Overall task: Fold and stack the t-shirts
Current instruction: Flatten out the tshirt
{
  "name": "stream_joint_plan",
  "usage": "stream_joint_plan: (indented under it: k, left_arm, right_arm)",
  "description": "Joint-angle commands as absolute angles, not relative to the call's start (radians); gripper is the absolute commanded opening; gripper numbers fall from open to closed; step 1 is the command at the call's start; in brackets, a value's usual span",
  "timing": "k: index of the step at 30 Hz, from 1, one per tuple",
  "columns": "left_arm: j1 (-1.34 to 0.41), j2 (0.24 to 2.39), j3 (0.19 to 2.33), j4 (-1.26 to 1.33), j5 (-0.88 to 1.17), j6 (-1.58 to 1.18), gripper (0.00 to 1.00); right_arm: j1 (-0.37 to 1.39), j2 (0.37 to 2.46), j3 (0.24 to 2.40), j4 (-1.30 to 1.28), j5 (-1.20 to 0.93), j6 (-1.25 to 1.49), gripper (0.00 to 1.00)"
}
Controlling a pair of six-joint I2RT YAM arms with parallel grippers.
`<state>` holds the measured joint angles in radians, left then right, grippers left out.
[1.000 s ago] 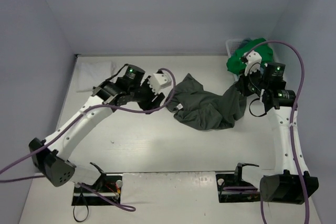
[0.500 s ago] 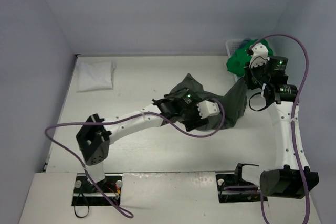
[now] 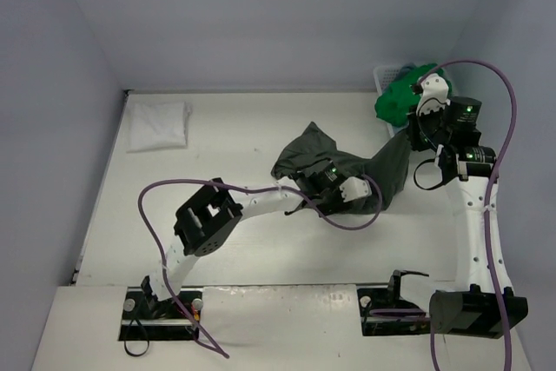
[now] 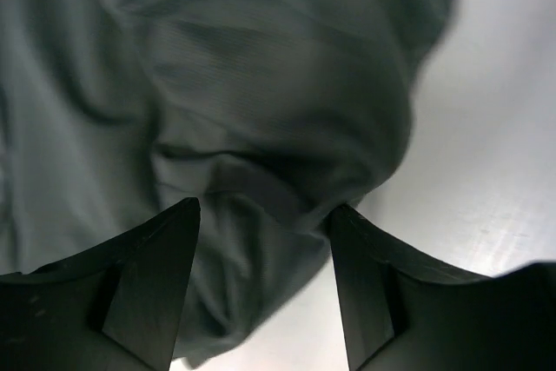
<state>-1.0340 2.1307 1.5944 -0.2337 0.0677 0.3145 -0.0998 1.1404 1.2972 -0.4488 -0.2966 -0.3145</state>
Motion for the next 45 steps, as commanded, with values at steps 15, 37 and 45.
stream_joint_plan:
  k: [15, 37, 45]
  left_arm:
    - [-0.910, 2.039, 1.781, -0.261, 0.121, 0.287, 0.56]
    - [-0.911, 2.148, 1.804, -0.278, 0.232, 0.184, 0.56]
    - [-0.910, 2.183, 1.841, -0.347, 0.281, 0.161, 0.60]
  right_arm:
    - [-0.109, 1.154, 1.289, -0.385, -0.337, -0.304, 0.00]
    - [-0.110, 1.140, 1.266, -0.387, -0.342, -0.318, 0.00]
    - [-0.112, 1.147, 1.270, -0.385, -0.339, -0.319, 0.00]
